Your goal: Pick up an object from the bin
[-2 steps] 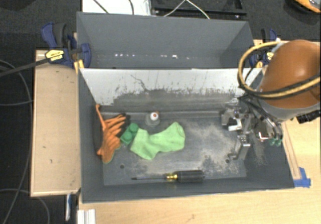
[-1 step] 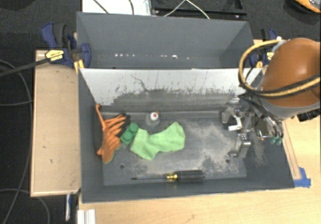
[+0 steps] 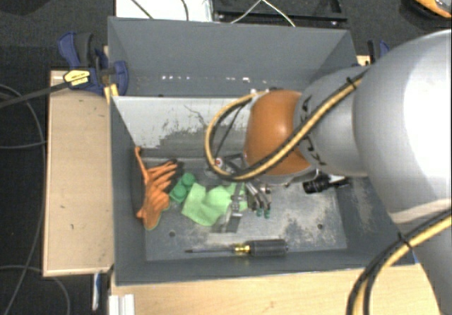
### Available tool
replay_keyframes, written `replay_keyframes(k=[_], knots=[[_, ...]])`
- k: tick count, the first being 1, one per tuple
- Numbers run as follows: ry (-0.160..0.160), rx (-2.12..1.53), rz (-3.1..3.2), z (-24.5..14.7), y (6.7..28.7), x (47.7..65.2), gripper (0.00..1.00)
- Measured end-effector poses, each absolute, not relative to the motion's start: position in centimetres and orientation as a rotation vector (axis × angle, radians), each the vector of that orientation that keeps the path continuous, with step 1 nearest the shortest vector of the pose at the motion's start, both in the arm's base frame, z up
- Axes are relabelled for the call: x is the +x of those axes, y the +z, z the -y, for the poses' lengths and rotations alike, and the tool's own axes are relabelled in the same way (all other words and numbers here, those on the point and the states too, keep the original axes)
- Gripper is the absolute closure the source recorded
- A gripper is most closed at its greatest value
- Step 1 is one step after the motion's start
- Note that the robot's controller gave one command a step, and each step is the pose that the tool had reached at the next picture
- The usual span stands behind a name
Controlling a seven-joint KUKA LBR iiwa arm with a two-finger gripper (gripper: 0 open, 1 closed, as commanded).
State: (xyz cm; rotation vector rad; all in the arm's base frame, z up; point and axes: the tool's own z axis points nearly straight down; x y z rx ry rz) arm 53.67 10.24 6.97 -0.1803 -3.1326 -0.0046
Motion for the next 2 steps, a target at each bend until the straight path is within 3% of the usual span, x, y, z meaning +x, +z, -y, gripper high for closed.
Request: replay_keyframes(k=[1, 2], knots=[[0.000, 0.084, 3.146, -6.2, 16.1, 55.1, 0.00], [-0.006, -0.178, 3.131, -10.3, 6.9, 53.6, 0.00]])
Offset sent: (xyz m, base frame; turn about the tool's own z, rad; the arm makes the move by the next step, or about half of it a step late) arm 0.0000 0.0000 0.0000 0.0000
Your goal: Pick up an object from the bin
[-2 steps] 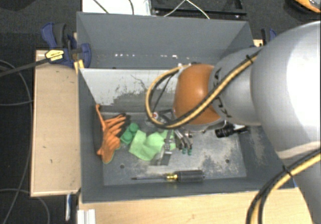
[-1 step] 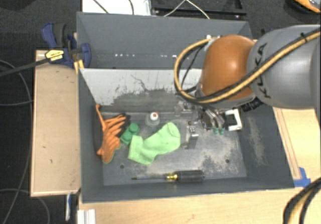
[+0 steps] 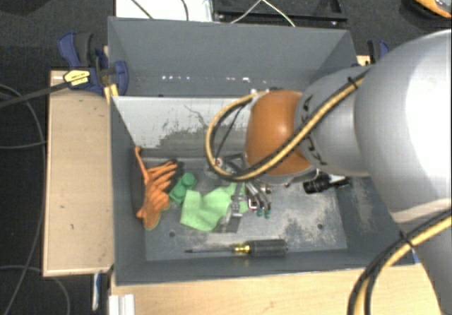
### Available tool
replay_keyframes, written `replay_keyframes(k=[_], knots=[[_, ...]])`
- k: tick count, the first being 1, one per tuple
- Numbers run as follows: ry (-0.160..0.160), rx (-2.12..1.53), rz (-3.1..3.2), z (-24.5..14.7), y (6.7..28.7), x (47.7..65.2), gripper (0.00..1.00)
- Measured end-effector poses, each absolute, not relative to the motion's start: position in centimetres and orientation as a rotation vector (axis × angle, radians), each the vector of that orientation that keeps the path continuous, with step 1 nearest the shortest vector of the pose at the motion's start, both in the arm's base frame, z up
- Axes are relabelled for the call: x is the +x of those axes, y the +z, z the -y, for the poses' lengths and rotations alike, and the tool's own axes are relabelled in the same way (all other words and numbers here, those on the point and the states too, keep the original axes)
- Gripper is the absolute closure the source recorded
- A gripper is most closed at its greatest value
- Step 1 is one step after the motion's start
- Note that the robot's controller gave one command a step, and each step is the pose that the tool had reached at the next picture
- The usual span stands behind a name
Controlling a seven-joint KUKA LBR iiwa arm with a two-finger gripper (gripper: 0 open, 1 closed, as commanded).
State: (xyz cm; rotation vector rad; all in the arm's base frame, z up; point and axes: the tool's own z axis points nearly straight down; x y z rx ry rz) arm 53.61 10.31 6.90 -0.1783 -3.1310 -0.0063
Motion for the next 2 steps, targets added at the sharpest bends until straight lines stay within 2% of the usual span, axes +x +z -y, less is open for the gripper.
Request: replay_keyframes(k=[1, 2], knots=[[0.001, 0.520, 3.103, -10.65, 7.05, 53.40, 0.00], [-0.008, -0.179, 3.135, -10.30, 6.96, 53.69, 1.00]])
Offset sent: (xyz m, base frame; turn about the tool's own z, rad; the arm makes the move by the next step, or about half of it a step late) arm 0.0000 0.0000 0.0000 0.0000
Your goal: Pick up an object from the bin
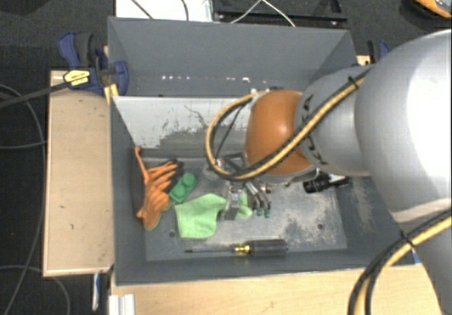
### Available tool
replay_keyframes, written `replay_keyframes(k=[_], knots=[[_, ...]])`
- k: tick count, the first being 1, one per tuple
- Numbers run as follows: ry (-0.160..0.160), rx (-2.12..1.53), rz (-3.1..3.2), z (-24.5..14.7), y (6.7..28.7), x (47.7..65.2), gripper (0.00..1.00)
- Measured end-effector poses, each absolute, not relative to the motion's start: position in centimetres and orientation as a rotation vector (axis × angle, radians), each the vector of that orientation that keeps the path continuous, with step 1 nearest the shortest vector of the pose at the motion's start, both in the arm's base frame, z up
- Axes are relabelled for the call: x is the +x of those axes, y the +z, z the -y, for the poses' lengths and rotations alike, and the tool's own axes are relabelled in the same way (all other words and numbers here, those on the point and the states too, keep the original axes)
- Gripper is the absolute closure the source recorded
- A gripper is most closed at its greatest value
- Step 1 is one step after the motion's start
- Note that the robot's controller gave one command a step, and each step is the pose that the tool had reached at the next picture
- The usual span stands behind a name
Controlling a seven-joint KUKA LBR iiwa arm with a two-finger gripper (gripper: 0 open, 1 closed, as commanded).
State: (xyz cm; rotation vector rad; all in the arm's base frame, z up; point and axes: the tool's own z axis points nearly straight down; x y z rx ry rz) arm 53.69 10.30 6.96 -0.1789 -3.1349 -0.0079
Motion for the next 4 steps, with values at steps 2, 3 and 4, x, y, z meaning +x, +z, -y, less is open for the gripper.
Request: replay_keyframes(k=[2, 3, 4], knots=[[-0.007, -0.177, 3.132, -10.3, 7.3, 53.6, 1.00], [-0.005, -0.175, 3.124, -10.2, 9.3, 53.4, 1.00], [-0.008, -0.174, 3.132, -10.3, 11.5, 53.6, 1.00]])
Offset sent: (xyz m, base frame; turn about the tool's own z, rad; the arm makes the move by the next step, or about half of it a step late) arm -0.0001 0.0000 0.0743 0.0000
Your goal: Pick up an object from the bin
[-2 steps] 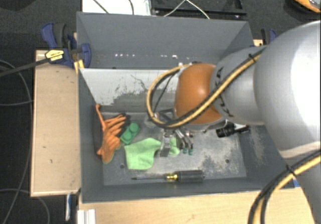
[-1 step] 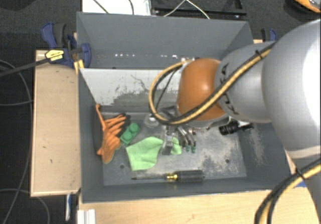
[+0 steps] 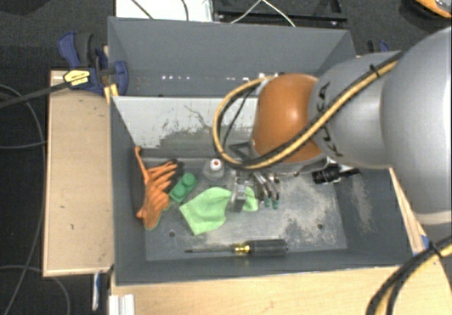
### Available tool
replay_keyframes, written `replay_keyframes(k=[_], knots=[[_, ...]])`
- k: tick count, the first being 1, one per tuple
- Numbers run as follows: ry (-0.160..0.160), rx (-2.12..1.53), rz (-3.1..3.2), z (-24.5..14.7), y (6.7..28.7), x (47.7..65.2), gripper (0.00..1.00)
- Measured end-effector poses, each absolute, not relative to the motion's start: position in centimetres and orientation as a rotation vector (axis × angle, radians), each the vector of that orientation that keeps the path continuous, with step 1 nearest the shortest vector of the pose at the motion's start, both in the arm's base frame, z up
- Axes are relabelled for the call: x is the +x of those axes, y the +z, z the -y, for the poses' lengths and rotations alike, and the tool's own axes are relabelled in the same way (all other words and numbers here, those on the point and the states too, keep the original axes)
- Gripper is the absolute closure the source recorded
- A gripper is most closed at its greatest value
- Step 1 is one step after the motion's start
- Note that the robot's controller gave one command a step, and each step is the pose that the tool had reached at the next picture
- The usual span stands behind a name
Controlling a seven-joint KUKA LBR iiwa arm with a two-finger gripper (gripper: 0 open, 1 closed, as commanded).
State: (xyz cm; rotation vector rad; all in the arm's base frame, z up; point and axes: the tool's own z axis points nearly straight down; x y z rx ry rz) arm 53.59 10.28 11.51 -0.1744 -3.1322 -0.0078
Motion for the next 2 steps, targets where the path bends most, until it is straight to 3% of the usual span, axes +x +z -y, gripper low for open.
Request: replay_keyframes(k=[2], knots=[[-0.009, -0.173, 3.136, -10.3, 14.2, 53.7, 1.00]])
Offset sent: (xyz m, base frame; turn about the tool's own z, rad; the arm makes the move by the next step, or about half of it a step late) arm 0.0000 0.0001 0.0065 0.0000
